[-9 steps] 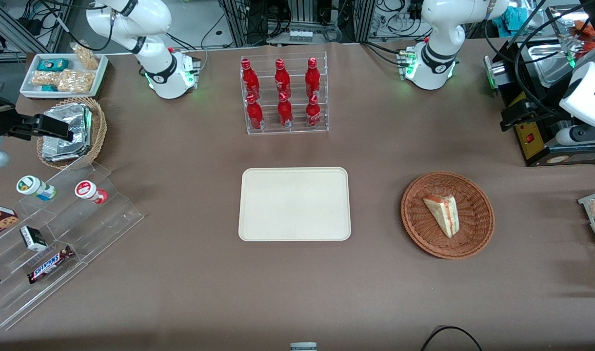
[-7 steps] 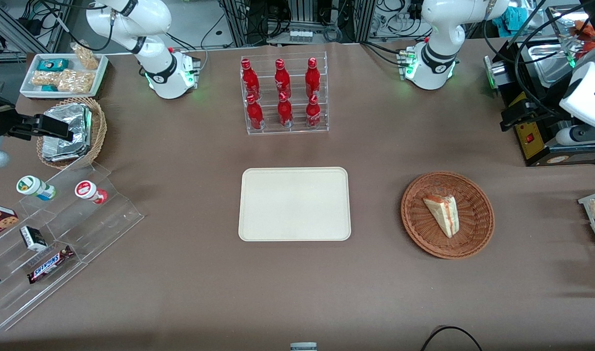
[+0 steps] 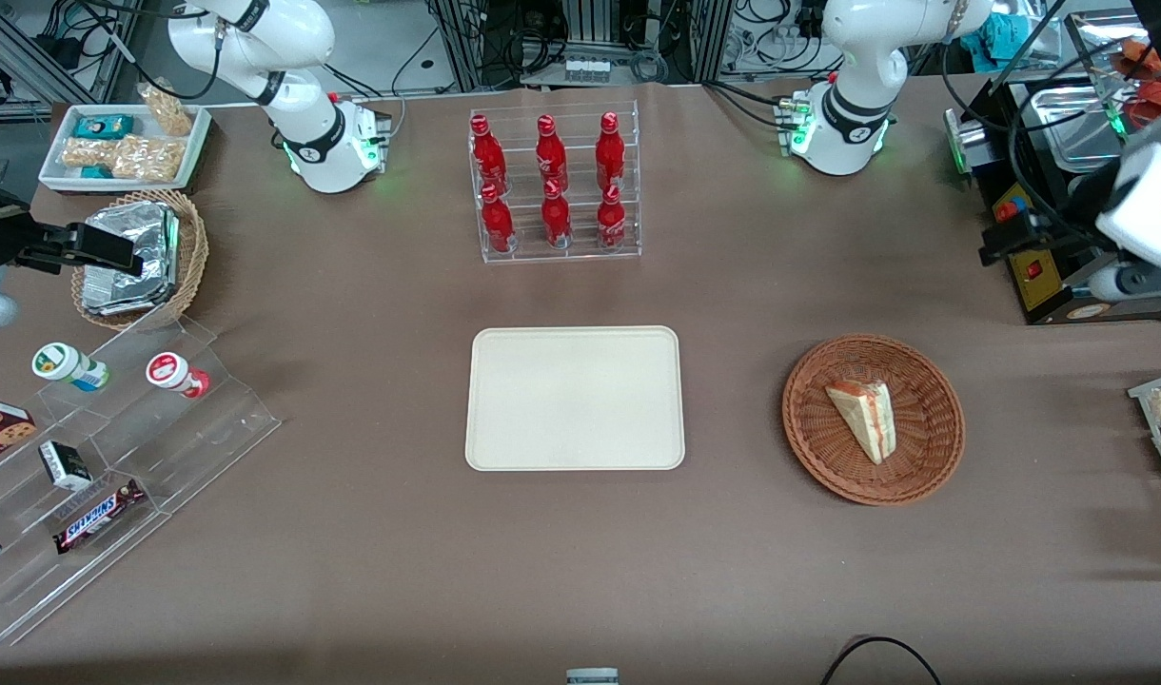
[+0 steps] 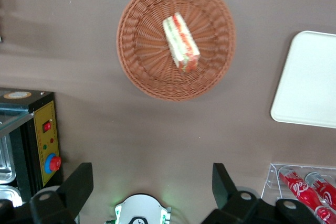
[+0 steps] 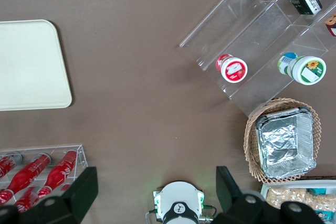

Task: Place sandwich from basket to tray
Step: 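Lower the open left gripper over the wrapped sandwich in the wicker basket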

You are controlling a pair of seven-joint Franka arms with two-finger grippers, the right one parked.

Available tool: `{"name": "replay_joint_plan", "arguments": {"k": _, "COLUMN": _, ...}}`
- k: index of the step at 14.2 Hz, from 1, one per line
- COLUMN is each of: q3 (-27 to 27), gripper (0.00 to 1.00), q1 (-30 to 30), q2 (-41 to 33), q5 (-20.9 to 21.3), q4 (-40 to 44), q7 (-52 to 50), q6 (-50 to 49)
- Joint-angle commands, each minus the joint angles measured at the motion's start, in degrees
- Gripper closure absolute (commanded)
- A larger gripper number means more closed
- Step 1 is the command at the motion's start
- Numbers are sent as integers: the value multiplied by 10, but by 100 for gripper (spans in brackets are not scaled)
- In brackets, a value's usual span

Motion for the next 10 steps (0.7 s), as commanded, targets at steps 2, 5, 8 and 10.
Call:
{"name": "replay_joint_plan", "arguments": {"k": 2, "q3": -2, "gripper": 0, "q1": 18, "q2": 78, "q5": -5, "q4": 8, "q7": -10, "q6": 5}}
{"name": "replay_joint_plan", "arguments": {"k": 5, "q3": -2, "gripper": 0, "q1": 21, "q2": 105, "q5": -7, "q4": -54, "q7": -56, "q6": 99}}
{"name": "replay_joint_plan", "arguments": {"k": 8, "q3": -4, "gripper": 0, "q1": 16, "q2": 97, "q5": -9, "q4": -173, "q7": -120, "q6": 254}}
{"name": "replay_joint_plan", "arguments": {"k": 10, "q3": -7, "gripper": 0, "q1": 7, "q2": 99, "q5": -22, "q4": -241, "q7": -151, "q6": 341}}
